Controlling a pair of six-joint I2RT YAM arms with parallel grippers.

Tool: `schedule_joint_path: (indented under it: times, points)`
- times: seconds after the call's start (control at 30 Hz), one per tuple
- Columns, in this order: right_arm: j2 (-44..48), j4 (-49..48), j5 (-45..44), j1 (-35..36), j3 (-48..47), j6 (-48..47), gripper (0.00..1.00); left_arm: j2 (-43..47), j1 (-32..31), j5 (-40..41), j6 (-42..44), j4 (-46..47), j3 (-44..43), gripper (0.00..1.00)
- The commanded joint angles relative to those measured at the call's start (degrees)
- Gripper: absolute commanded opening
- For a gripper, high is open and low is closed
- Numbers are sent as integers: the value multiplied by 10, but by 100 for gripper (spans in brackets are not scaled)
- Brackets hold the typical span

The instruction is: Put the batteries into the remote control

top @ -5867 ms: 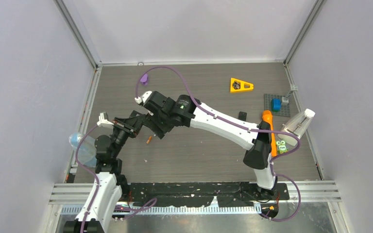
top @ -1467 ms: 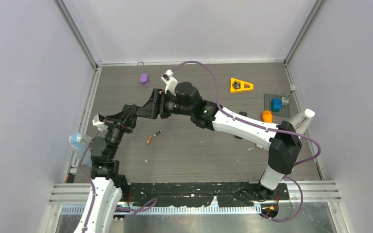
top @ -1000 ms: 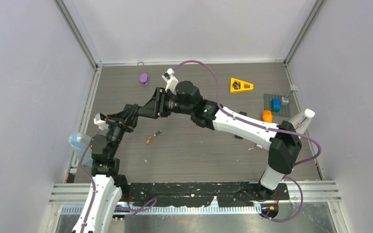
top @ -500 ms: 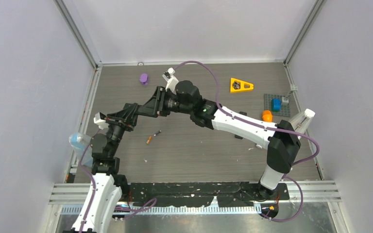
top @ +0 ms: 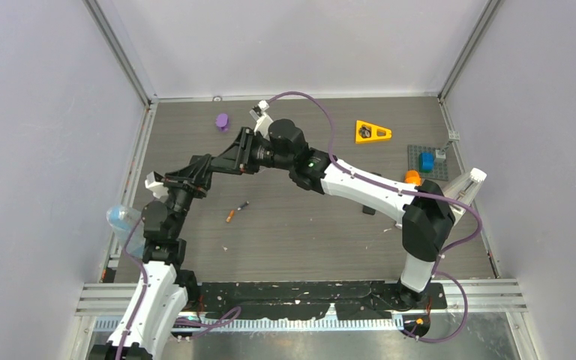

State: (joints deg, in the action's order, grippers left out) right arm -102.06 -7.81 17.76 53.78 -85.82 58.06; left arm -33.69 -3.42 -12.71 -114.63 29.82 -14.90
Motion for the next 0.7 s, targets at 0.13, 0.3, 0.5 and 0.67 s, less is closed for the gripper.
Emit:
schedule_joint_path:
  times: [0.13,0.3,0.5,0.67]
  points:
    - [-5,-45,-9,0,-16,-17,38,3,-26,-97,11,115,-38,0]
    - [51,-17,7,-25,24,-73,78,-12,-16,-141,73,58,-46,0]
    - [114,31,75,-62,42,-185,94,-49,-14,-241,259,-73,-128,0]
    - [114,67,238,-88,26,-273,92,-106,-14,-375,338,-45,-175,0]
